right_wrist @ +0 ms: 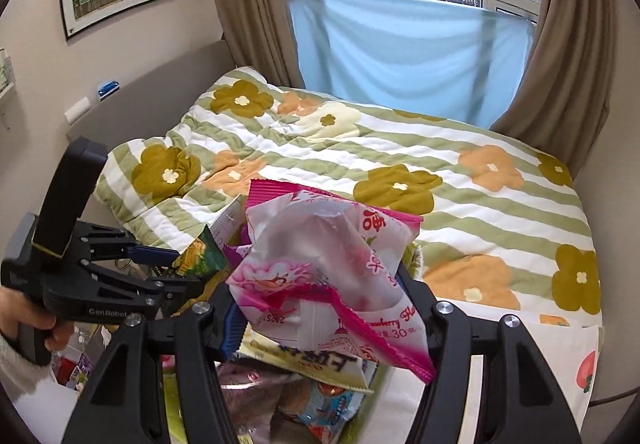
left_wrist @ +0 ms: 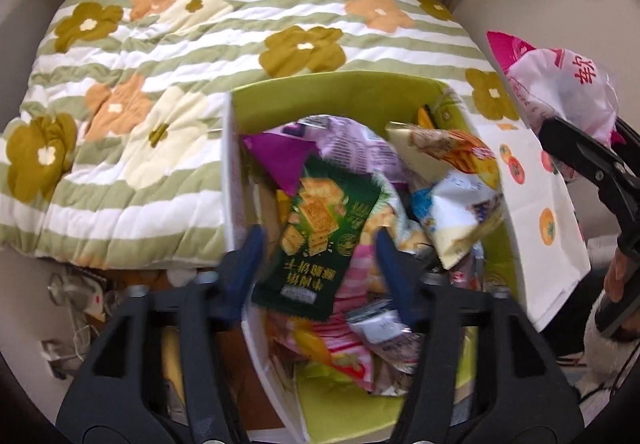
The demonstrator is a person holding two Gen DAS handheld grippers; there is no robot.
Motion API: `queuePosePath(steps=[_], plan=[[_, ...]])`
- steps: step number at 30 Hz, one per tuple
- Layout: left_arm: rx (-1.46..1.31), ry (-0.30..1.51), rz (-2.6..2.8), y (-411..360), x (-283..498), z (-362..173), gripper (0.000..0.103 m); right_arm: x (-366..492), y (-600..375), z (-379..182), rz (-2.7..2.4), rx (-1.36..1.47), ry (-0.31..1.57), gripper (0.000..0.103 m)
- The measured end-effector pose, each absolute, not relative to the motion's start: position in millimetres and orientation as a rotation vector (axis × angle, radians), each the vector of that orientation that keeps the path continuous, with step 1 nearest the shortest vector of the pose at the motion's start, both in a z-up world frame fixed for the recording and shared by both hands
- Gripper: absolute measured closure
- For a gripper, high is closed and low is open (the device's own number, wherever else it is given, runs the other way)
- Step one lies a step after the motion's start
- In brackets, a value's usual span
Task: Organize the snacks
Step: 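Drop the green packet in the box with left tool while right drops pink bag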
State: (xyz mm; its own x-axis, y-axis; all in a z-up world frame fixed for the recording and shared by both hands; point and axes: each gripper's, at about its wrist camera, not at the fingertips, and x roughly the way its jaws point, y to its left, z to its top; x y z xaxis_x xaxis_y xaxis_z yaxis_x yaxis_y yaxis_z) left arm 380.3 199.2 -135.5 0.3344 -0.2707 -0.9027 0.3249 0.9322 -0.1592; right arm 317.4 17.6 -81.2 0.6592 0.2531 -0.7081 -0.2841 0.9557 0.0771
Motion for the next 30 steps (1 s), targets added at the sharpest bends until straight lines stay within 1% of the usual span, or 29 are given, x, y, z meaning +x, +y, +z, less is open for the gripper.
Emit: queuePosePath(steps=[1, 2, 11, 17, 20, 21, 22, 23, 24, 30], plan=[[0.051, 1.159, -0.381, 201, 380, -135, 0.004, 320, 22, -83, 0.301, -0.039, 0.801, 0.045], [0.046, 1.136, -0.375, 204, 379, -132, 0.002, 320, 24, -84, 0.297, -0.036, 0.805, 0.045], [0.080, 1.031, -0.274, 229, 346, -110, 0.002, 321, 62, -90, 0.319, -0.027, 0.840, 0.045], [0.044, 1.017, -0.237, 253, 330, -110, 0.002, 329, 85, -95, 0.334, -0.033, 0.850, 0.044], [0.027, 1.025, -0.218, 264, 325, -116, 0.002, 335, 89, -101, 0.332, 0.004, 0.871, 0.041], [0.022, 1.030, -0.213, 266, 322, -118, 0.002, 337, 89, -105, 0.333, 0.018, 0.890, 0.033], [0.015, 1.034, -0.203, 269, 320, -122, 0.002, 338, 90, -108, 0.330, 0.024, 0.906, 0.014], [0.011, 1.037, -0.196, 270, 318, -124, 0.002, 337, 90, -108, 0.325, 0.025, 0.908, 0.005], [0.008, 1.039, -0.190, 271, 316, -126, 0.002, 332, 90, -108, 0.320, 0.023, 0.887, 0.000], [0.006, 1.045, -0.153, 265, 299, -134, 0.002, 305, 86, -111, 0.305, -0.007, 0.846, 0.000]])
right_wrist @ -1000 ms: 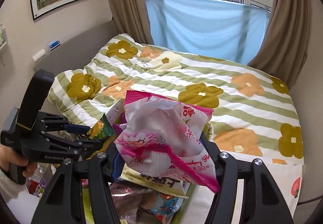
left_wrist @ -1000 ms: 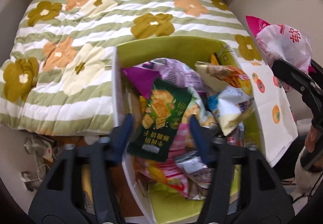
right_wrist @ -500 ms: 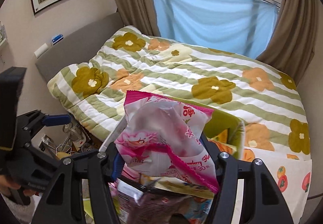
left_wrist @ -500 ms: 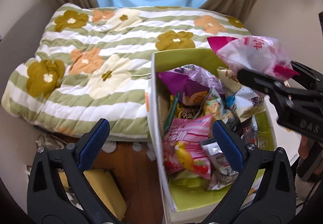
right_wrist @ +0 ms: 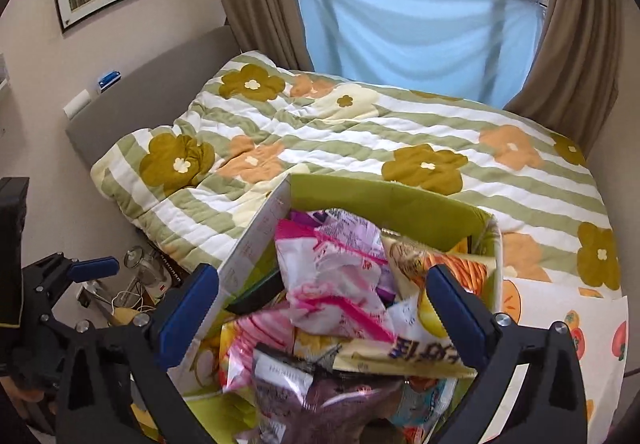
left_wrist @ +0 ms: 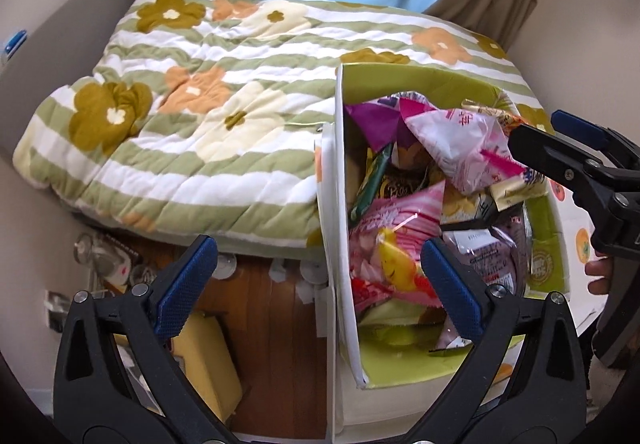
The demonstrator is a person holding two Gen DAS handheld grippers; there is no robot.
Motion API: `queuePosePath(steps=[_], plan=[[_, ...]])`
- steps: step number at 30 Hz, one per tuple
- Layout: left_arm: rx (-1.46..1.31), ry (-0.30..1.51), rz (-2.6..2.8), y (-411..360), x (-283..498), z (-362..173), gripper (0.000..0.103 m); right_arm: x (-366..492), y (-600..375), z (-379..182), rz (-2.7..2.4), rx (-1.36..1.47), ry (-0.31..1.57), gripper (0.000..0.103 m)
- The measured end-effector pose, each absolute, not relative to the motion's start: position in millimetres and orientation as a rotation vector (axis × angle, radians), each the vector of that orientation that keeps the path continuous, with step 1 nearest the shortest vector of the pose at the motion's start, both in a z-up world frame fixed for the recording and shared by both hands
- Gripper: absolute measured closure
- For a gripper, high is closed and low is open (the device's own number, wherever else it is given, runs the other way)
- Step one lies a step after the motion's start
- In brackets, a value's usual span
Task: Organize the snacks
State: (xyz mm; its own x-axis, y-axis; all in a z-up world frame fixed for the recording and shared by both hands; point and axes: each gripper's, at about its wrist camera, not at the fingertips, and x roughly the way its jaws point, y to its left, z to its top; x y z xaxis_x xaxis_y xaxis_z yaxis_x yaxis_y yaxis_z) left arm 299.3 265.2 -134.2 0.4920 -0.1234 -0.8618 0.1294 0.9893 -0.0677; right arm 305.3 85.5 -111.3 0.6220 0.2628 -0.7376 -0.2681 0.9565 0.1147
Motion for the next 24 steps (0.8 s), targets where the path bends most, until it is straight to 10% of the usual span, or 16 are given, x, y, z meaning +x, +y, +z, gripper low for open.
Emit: queuePosePath(steps=[24], plan=[[0.030, 0.679, -0.166, 119, 74, -7, 0.002, 74, -70, -9, 0.075, 0.032, 0.606, 0.000]])
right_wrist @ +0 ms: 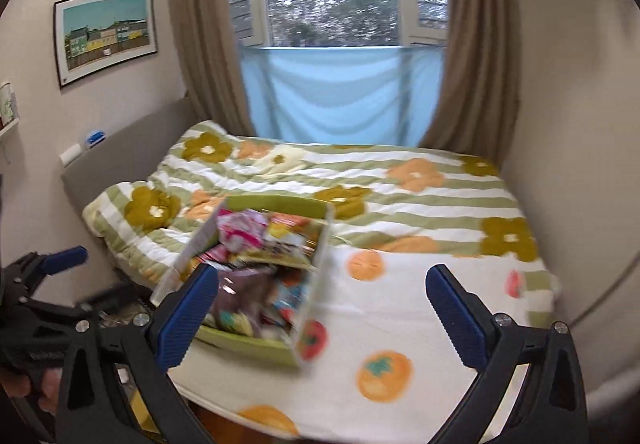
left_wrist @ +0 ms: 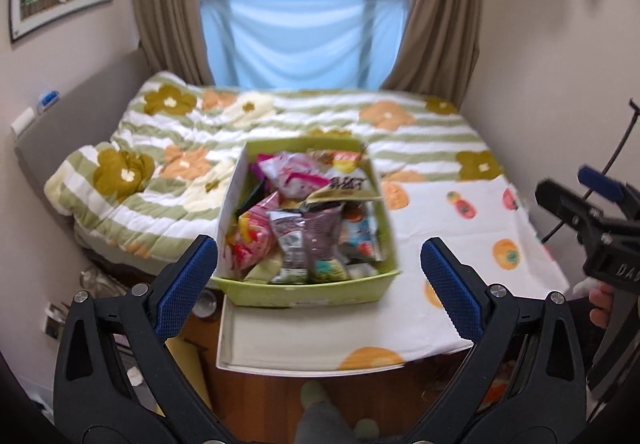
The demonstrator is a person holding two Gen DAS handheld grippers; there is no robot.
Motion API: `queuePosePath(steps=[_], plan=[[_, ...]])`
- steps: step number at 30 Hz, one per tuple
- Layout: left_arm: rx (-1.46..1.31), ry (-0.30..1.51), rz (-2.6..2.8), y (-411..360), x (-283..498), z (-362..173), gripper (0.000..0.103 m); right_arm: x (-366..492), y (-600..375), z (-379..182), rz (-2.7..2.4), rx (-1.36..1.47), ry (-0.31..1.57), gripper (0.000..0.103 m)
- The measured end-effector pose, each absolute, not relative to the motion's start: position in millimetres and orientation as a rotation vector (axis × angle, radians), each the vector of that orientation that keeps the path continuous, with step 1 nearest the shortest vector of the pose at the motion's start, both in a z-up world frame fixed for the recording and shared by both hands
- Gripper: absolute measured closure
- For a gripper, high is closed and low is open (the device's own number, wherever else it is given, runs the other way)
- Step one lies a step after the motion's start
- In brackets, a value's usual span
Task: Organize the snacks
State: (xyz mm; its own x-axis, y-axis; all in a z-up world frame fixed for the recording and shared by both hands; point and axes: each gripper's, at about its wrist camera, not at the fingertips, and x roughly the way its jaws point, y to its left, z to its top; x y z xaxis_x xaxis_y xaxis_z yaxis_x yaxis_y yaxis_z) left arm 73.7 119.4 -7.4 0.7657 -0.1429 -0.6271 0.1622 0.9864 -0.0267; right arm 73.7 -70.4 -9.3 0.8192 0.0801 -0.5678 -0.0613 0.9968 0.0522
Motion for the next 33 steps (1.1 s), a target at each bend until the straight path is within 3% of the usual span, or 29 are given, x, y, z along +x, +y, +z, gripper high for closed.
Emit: queuePosePath(steps=[9, 33], plan=[[0.048, 0.568, -0.150, 89, 0, -1, 0.000, -6, -112, -18, -0.062, 0.043, 0.590, 0.000], [0.064, 0.517, -0.168, 74, -30, 7, 0.000, -45, -119, -17, -0.100, 0.046, 0.550, 0.000]])
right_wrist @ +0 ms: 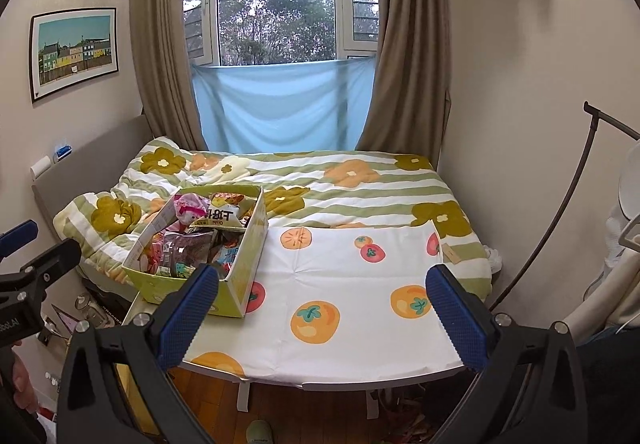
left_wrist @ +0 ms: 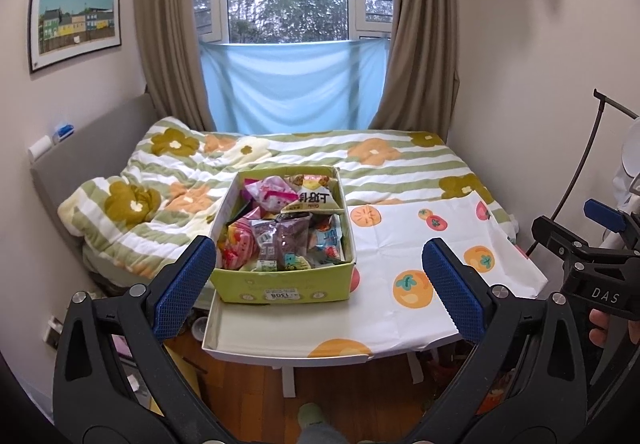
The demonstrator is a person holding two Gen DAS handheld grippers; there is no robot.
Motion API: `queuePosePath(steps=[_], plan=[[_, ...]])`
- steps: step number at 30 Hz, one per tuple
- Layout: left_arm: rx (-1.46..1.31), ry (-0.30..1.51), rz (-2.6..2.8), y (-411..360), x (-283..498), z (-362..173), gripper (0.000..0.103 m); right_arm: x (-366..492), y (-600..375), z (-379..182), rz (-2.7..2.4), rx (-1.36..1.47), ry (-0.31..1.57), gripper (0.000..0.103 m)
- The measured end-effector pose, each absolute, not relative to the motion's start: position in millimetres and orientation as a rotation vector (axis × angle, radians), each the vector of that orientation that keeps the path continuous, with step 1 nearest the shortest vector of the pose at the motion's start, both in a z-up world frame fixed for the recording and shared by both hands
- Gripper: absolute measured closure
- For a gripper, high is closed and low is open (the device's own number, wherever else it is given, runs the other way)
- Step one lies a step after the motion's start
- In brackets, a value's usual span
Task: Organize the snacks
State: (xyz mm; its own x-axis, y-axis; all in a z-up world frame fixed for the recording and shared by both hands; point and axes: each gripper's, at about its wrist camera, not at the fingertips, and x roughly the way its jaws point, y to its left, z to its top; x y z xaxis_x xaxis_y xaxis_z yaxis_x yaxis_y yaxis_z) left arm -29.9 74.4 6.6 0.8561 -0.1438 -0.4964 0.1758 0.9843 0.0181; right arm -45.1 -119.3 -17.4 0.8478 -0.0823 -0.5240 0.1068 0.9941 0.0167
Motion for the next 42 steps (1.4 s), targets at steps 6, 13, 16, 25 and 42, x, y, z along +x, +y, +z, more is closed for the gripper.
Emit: queuePosePath(steps=[6, 13, 16, 25, 42], plan=[[0.068, 0.515, -0.169, 70, -30, 6, 0.000, -49, -120, -15, -0.105, 0.048, 0.553, 0.000], [0.066, 0.512, -0.163, 67, -31, 6, 0.000, -48, -121, -12, -0.113, 0.056, 0.554, 0.000], [0.068, 0.511, -0.158, 66, -31, 6, 0.001, -46, -120, -12, -0.114, 0.056, 0.554, 0.000], [0.079, 0.513, -0.150, 62, -27, 5, 0.000, -40, -122, -11, -0.123, 0.065, 0.553, 0.000], [0.079, 0.516, -0.136, 62, -25, 6, 0.000, -38, -122, -11, -0.123, 0.061, 0.555, 0.000]])
